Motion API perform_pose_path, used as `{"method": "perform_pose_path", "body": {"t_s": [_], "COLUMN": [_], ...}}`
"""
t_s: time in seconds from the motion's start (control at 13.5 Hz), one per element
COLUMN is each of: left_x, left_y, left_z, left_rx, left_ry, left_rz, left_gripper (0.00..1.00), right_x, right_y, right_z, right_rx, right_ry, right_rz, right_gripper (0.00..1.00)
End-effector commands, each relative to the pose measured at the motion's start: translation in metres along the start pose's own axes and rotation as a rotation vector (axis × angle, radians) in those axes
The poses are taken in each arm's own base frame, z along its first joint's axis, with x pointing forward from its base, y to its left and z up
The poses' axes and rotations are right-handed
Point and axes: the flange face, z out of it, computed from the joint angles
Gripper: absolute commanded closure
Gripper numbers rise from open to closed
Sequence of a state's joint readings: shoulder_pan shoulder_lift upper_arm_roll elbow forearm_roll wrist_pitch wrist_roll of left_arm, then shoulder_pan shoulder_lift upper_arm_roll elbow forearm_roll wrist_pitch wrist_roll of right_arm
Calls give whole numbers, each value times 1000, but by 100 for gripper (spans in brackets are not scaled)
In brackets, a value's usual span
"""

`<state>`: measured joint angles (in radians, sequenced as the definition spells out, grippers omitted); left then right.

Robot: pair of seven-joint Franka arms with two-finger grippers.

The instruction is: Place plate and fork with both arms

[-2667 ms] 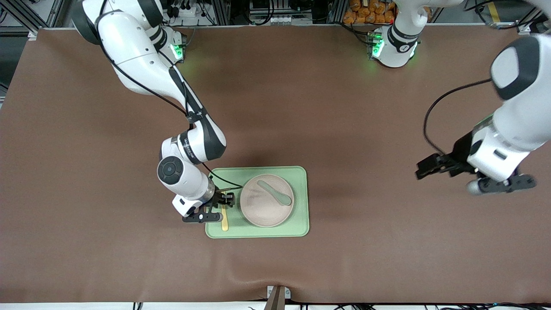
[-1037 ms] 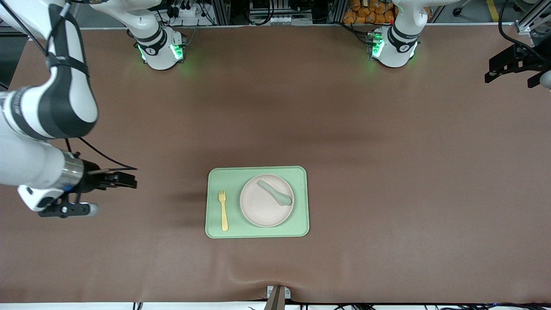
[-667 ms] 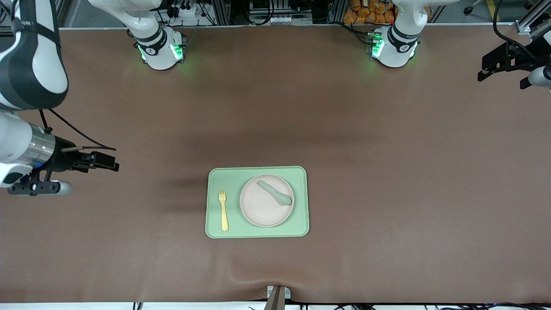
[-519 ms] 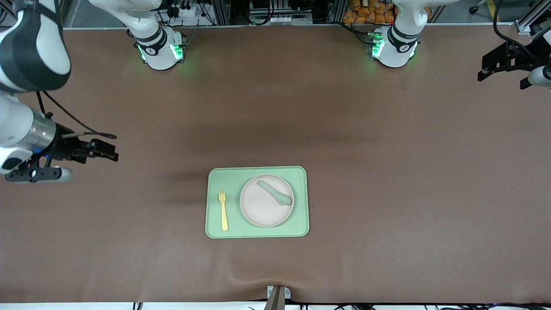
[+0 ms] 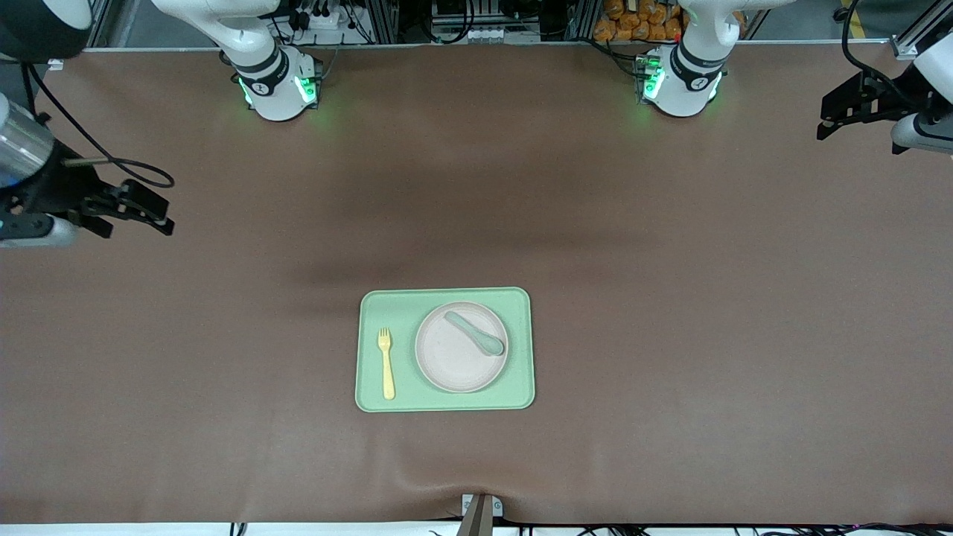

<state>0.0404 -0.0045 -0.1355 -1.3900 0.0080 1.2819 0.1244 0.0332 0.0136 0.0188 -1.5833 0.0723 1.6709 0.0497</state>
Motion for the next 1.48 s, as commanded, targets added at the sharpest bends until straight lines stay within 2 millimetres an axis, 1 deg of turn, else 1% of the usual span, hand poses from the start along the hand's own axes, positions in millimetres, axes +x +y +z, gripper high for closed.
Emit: {"method": "perform_pose_path", "body": {"t_s": [0.0,0.07,0.22,0.3,0.37,0.52,0.59,0.81,1.04,1.33,1.41], "left_x": [-8,-8,-8,-8,-8,-7,-8,-7,-7,-7,-7], "left_y": [-6,-9,-9,-9,-9,-8,-9,-9,-13,-13,-13], "left_z": [-4,-4,-5,-4,-5,-4,-4,-4,-4,-4,-4], "left_rx": [22,18,17,16,18,16,17,16,16,16,16], "left_ry": [0,0,3,2,3,0,3,5,5,5,6], "left_rz": [-58,-65,-65,-65,-65,-62,-65,-65,-71,-71,-71], "left_gripper": [0,0,0,0,0,0,0,0,0,0,0], "right_x": [-11,-8,-7,-11,-14,-8,-8,-5,-5,-5,-5], "right_y": [3,2,-2,-3,-2,0,-1,-7,-6,6,4], "right_z": [-13,-24,-58,-64,-60,-39,-31,-17,-17,-21,-21], "right_rx": [-13,-12,-7,-13,-19,-42,-50,-73,-75,-76,-75], "right_ry": [25,48,112,91,56,11,-6,-32,-30,-26,-27], "right_rz": [-16,-19,-23,-25,-26,-26,-29,-45,-44,-25,-28], "right_gripper": [0,0,0,0,0,0,0,0,0,0,0]}}
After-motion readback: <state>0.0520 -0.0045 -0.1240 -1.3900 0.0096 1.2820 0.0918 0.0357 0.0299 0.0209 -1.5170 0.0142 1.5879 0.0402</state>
